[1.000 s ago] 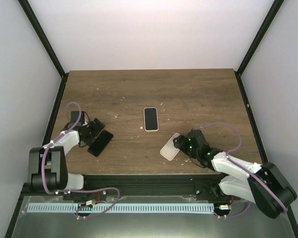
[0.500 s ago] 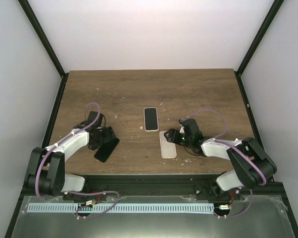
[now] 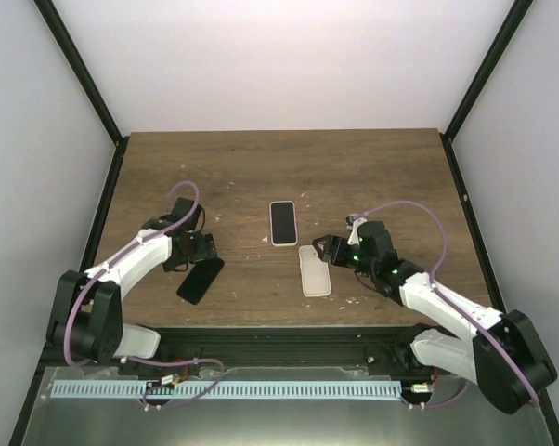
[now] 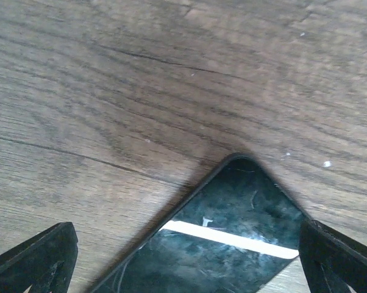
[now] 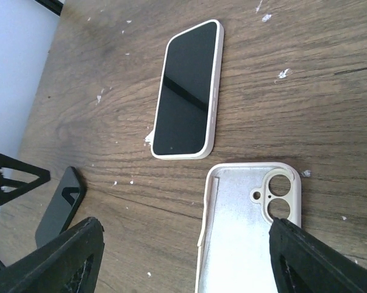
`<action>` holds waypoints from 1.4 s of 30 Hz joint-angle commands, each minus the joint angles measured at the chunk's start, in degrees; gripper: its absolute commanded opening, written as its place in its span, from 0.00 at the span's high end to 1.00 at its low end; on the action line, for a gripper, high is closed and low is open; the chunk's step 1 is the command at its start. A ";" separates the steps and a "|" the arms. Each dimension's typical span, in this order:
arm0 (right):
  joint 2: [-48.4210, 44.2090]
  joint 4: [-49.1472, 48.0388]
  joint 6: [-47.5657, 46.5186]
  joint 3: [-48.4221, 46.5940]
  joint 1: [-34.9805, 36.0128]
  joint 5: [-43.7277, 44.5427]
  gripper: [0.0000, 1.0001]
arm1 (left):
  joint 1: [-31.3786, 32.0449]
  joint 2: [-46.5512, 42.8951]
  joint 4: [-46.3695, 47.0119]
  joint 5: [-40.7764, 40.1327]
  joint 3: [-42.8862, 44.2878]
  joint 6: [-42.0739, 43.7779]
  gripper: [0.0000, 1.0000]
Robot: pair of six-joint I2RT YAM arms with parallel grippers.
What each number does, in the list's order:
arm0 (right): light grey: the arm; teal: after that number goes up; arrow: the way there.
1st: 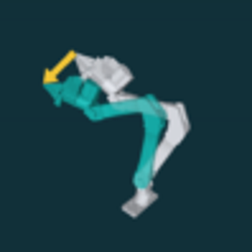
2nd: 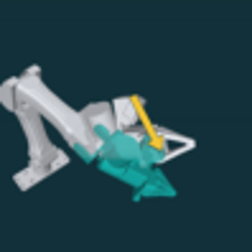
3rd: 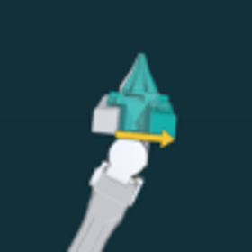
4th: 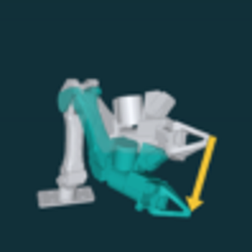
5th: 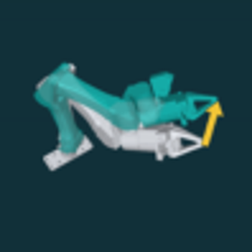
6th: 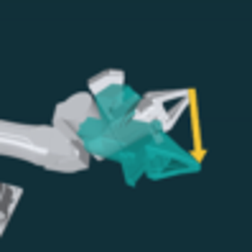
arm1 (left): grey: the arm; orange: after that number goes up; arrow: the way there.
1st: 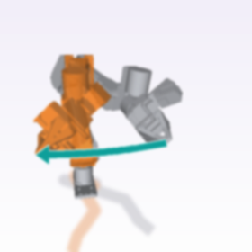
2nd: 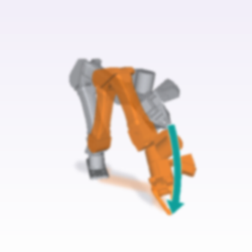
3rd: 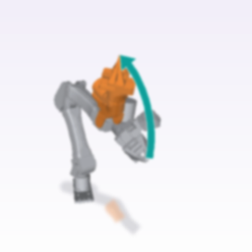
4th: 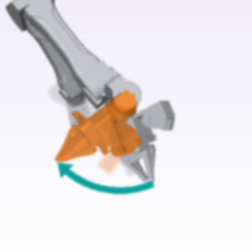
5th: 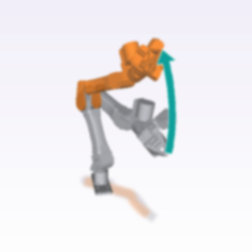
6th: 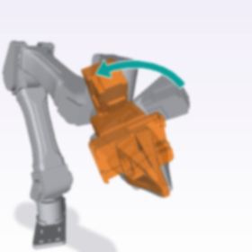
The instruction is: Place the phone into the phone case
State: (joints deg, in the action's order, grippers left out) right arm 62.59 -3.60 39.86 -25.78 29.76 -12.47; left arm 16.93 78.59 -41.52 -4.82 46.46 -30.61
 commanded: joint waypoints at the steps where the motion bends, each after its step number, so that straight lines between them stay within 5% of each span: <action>1: -3.97 4.52 -0.16 -1.86 -0.31 0.90 0.25 | 0.21 2.44 0.04 -1.94 -0.88 1.00 0.00; 15: -6.97 5.89 0.82 -1.66 -0.31 1.41 0.23 | 0.67 -0.01 5.41 14.35 -7.23 -1.41 0.00; 21: -6.61 6.14 0.81 -2.08 -0.31 1.24 0.24 | 6.44 -1.09 6.87 16.23 -8.84 -5.41 0.04; 33: -6.71 12.08 -2.32 -0.65 -0.31 3.89 0.26 | 19.77 4.75 -4.16 -2.85 0.69 -4.19 0.11; 42: -2.06 12.15 -4.31 -0.13 -0.33 3.18 0.31 | 21.76 8.18 -3.52 -2.43 1.82 -1.96 0.10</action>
State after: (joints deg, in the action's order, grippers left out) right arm 58.89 8.16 37.21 -25.78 29.76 -9.65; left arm 38.52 86.56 -44.07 -5.45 47.70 -34.39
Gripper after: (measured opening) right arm 0.698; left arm 0.892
